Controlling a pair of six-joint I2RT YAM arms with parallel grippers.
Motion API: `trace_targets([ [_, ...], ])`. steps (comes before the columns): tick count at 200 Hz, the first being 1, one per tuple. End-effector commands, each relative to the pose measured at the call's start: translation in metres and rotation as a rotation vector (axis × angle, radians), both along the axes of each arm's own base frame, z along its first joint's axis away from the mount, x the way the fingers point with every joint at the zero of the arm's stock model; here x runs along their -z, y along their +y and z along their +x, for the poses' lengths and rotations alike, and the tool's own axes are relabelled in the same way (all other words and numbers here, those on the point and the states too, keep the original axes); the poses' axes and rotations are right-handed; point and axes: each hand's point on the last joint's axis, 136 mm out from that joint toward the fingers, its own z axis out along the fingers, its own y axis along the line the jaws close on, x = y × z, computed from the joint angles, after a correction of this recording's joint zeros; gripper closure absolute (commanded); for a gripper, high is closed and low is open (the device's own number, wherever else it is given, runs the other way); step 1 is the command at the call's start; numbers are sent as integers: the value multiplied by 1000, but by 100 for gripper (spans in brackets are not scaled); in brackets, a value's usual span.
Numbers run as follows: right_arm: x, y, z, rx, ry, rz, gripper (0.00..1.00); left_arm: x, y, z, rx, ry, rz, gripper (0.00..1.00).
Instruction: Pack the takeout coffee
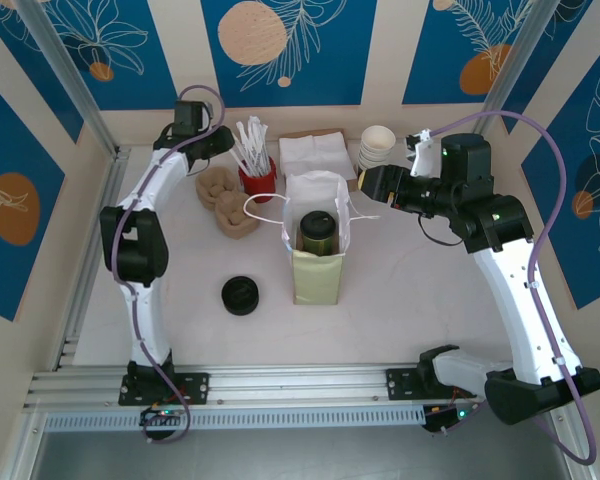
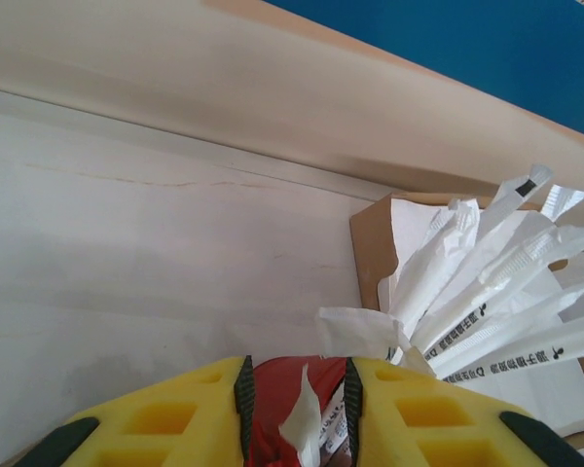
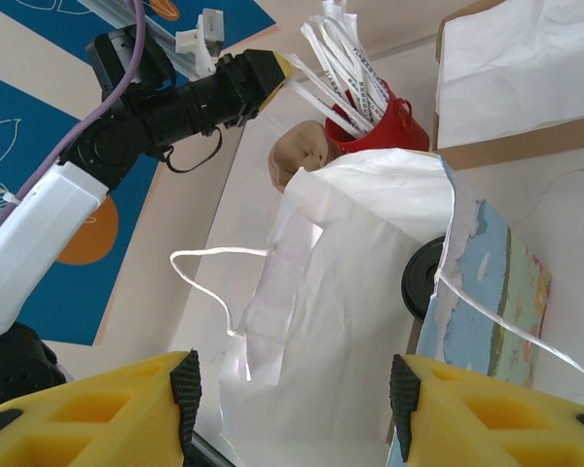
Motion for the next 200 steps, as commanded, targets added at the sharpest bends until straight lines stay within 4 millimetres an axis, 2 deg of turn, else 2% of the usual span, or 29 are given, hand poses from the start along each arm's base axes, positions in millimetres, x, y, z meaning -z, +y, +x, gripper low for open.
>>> trace_targets([
  [1, 0, 0, 1, -17, -18, -5, 43, 4, 4, 8, 5, 7, -15, 69],
  [31, 0, -1, 1, -14, -17, -4, 43, 8, 2, 12, 10, 13, -27, 72],
  [57, -1, -2, 1, -9, -21, -2, 43, 7, 1, 9, 17, 15, -28, 80],
  [97, -4, -1, -1, -10, -22, 6, 43, -11, 2, -1, 27, -12, -24, 88],
  [125, -7, -2, -3, -7, -29, 10, 43, -39, 2, -15, 40, -53, -24, 91],
  [159, -11, -3, -5, -4, -38, 15, 43, -84, 5, -39, 50, -113, -11, 90],
  [200, -16, -4, -9, 0, -52, 17, 43, -150, 8, -78, 76, -220, 8, 90],
])
